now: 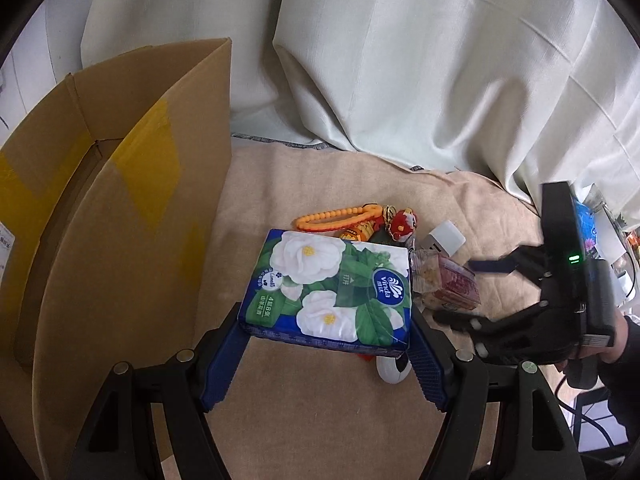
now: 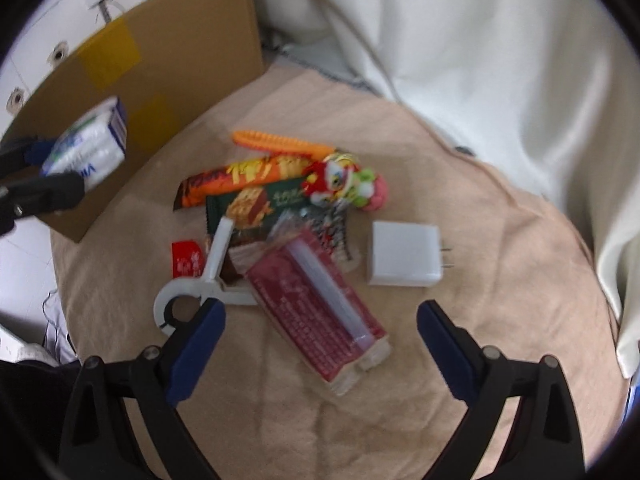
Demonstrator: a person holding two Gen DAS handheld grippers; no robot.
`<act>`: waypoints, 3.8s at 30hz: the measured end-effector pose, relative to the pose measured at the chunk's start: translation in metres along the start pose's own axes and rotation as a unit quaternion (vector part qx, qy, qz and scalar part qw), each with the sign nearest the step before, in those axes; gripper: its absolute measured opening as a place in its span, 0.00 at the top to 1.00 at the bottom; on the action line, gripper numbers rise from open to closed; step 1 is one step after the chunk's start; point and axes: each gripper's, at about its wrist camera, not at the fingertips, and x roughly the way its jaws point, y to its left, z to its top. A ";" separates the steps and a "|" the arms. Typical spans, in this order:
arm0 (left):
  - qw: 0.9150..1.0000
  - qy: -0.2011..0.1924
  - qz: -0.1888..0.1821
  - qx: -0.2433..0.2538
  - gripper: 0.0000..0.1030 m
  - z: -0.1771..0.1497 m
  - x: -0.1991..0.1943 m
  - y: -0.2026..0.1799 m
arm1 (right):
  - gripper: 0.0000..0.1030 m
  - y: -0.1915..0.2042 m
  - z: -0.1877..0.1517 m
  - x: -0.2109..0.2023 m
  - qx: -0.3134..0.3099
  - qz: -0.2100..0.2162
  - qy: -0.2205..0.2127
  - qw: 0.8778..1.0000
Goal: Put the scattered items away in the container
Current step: 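Grasp the floral tissue pack with left gripper while right gripper grasps red snack packet, then carry both items over the cardboard box and open both grippers, then return both tools from the box to the remaining items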
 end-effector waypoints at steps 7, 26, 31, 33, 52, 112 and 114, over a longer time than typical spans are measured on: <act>1.000 -0.004 -0.002 -0.001 0.27 0.005 -0.007 -0.006 | 0.45 -0.014 -0.005 -0.001 0.062 0.036 0.004 0.997; 0.999 -0.047 -0.004 0.010 0.27 0.034 -0.046 -0.032 | 0.45 -0.027 -0.030 -0.111 0.240 -0.018 -0.099 0.966; 0.997 -0.080 0.009 -0.002 0.27 0.052 -0.083 -0.015 | 0.45 -0.022 -0.023 -0.125 0.230 -0.025 -0.115 0.966; 0.994 -0.109 0.020 -0.013 0.27 0.061 -0.107 0.001 | 0.45 -0.017 -0.012 -0.132 0.219 -0.020 -0.125 0.967; 0.977 -0.088 0.162 -0.109 0.27 0.043 -0.105 0.174 | 0.45 0.130 0.172 -0.126 0.054 0.078 -0.182 0.979; 0.995 -0.094 0.043 0.006 0.00 0.096 -0.070 0.006 | 0.00 0.013 0.053 -0.168 0.184 -0.085 -0.190 0.961; 0.995 -0.088 0.039 0.015 0.00 0.092 -0.060 -0.005 | 0.00 0.004 0.040 -0.166 0.198 -0.092 -0.178 0.960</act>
